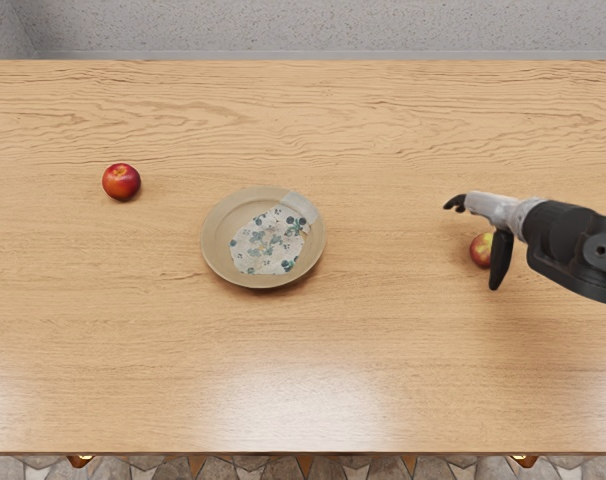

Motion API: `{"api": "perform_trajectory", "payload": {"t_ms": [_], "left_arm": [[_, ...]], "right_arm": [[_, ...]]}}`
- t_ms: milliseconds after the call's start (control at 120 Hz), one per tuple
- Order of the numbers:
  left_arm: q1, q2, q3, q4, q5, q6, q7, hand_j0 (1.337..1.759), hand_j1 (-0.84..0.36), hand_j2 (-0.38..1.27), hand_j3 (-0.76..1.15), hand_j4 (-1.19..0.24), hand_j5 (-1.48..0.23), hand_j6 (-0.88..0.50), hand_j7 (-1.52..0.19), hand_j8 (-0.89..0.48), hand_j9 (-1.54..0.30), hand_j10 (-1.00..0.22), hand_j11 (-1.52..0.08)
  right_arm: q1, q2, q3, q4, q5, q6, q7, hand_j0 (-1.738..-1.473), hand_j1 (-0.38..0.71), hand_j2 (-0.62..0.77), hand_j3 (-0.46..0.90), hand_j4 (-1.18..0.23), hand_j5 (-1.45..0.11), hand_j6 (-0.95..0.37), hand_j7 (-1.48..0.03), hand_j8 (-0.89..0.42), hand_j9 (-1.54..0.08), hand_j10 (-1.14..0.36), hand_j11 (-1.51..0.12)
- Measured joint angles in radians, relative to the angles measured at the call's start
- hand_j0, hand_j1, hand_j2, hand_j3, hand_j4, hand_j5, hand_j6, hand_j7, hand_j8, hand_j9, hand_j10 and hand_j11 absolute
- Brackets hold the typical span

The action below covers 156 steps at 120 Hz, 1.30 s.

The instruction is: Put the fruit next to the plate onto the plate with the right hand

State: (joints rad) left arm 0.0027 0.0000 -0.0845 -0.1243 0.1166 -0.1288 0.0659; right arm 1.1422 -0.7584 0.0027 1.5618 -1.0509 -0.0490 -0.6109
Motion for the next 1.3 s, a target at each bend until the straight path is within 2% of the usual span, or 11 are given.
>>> {"api": "perform_trajectory", "payload": {"t_ms": [375, 825, 1150, 1300], "left_arm": [[-0.001, 0.0, 0.0, 0.0, 0.0, 0.0, 0.0, 1.658, 0.32, 0.0, 0.0, -0.02, -0.03, -0.02, -0.03, -0.02, -0.03, -0.02, -0.03], [0.0, 0.0, 0.0, 0.0, 0.0, 0.0, 0.0, 1.658, 0.32, 0.0, 0.0, -0.02, -0.03, -0.02, -0.03, -0.02, -0.03, -0.02, -0.03], [-0.001, 0.0, 0.0, 0.0, 0.0, 0.0, 0.0, 1.658, 0.32, 0.0, 0.0, -0.02, -0.03, -0.02, -0.03, -0.02, -0.03, -0.02, -0.03], [0.0, 0.0, 0.0, 0.0, 0.0, 0.0, 0.0, 1.658, 0.32, 0.0, 0.0, -0.02, -0.03, -0.02, -0.03, -0.02, -0.03, -0.02, -0.03]], "right_arm": [[-0.02, 0.002, -0.004, -0.006, -0.081, -0.016, 0.0, -1.658, -0.15, -0.03, 0.0, -0.18, -0.22, -0.18, -0.22, -0.18, -0.22, -0.18, -0.22], [-0.061, 0.002, -0.004, -0.015, -0.12, -0.032, 0.0, -1.658, 0.04, -0.06, 0.0, -0.33, -0.42, -0.33, -0.42, -0.33, -0.42, -0.33, -0.42], [-0.096, 0.025, -0.008, -0.024, -0.197, -0.127, 0.0, -1.658, 0.11, -0.05, 0.0, -0.37, -0.48, -0.37, -0.48, -0.37, -0.48, -0.37, -0.48], [-0.126, 0.028, -0.009, -0.02, -0.214, -0.151, -0.002, -1.656, 0.14, -0.15, 0.0, -0.36, -0.5, -0.38, -0.48, -0.37, -0.5, -0.37, -0.49]]}}
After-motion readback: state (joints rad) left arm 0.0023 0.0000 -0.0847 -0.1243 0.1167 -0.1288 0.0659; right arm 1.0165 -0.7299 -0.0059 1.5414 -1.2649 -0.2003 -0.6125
